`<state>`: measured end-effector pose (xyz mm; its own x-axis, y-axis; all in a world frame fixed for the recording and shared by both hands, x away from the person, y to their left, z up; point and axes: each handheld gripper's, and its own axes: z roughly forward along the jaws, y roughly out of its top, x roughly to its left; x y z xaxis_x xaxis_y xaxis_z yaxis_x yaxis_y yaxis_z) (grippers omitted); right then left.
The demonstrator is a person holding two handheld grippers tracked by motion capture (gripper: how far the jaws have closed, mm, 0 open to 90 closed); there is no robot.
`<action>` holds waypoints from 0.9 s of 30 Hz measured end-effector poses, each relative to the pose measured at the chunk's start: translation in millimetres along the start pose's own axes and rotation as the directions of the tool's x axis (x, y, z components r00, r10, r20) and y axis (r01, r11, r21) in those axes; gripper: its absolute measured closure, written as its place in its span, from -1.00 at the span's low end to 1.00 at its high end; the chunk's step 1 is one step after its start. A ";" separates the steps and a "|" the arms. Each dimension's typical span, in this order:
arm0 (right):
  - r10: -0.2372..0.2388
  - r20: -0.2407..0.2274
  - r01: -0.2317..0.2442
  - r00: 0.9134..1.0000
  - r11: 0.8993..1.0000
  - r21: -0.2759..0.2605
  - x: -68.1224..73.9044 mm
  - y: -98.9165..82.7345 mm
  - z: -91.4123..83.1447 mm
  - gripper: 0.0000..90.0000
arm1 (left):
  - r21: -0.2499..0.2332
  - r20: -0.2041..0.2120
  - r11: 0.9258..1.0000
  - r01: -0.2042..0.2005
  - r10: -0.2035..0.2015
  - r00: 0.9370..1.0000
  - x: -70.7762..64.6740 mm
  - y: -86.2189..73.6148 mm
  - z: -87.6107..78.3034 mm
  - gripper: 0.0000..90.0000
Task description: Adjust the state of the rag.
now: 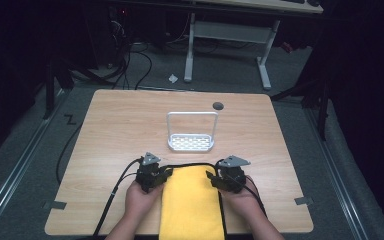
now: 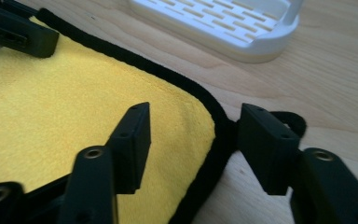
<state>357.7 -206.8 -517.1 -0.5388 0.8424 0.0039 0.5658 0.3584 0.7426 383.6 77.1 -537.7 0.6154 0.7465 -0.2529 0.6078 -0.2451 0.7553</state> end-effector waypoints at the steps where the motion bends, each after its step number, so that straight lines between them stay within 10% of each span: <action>1: 0.004 0.002 -0.004 1.000 1.000 0.011 -0.2 0.8 4.3 -0.14 | 0.000 -0.002 1.000 -0.002 0.002 1.000 -0.4 -0.1 -0.1 0.59; 10: 0.040 0.015 -0.040 0.999 0.998 0.051 -5.4 2.1 18.5 -0.23 | 0.001 0.000 1.000 -0.006 0.006 1.000 -0.5 -0.1 -0.1 0.57; 27: 0.004 -0.036 -0.003 0.999 1.000 0.023 5.6 -1.0 15.5 0.73 | 0.000 0.000 1.000 -0.005 0.005 1.000 -0.6 -0.2 -0.2 0.57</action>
<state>363.8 -196.3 -528.3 -0.5590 0.8286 0.0311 0.5816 0.3651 0.7269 383.0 76.8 -537.5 0.6184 0.7454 -0.2489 0.6047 -0.2492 0.7565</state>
